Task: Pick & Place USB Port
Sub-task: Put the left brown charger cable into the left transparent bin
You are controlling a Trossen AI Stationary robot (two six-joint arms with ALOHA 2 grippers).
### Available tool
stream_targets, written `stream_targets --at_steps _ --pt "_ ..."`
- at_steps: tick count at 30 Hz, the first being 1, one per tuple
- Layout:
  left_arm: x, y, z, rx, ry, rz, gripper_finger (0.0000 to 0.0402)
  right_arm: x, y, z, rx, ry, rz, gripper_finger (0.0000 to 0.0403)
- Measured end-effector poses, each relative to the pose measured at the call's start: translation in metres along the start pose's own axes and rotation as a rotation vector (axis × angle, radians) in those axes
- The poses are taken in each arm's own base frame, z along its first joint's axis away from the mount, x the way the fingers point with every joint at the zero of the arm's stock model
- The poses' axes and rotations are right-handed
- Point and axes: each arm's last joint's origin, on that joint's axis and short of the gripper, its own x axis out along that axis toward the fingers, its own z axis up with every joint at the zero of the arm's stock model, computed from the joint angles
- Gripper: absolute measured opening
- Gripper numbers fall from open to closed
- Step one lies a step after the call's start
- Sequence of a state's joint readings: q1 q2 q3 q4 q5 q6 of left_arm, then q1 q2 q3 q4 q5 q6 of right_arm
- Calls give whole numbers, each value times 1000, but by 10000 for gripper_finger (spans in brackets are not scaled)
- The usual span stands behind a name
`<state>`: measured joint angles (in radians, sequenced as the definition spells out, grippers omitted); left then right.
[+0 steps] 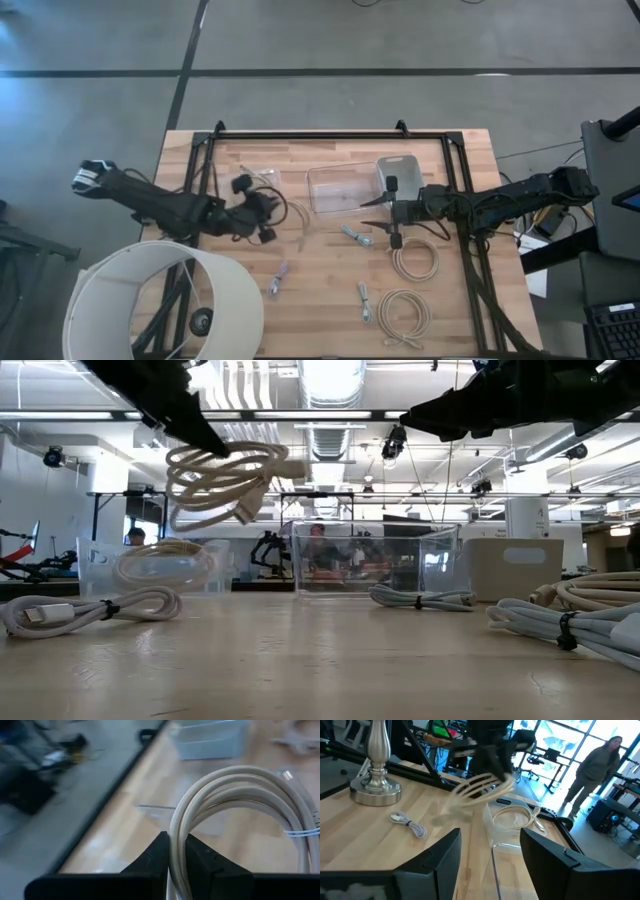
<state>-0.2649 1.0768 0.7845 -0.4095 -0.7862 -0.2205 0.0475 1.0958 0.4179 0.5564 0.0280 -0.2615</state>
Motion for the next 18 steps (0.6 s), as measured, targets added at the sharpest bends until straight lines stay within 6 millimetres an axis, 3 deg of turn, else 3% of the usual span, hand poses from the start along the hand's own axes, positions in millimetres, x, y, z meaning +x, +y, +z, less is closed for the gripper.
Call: stream_targets --at_steps 10,18 --pt "-19 29 -12 -27 5 304 47 0 0 0 25 0 0 201" --pt "-24 40 -26 -41 37 424 50 0 0 0 26 0 0 201"
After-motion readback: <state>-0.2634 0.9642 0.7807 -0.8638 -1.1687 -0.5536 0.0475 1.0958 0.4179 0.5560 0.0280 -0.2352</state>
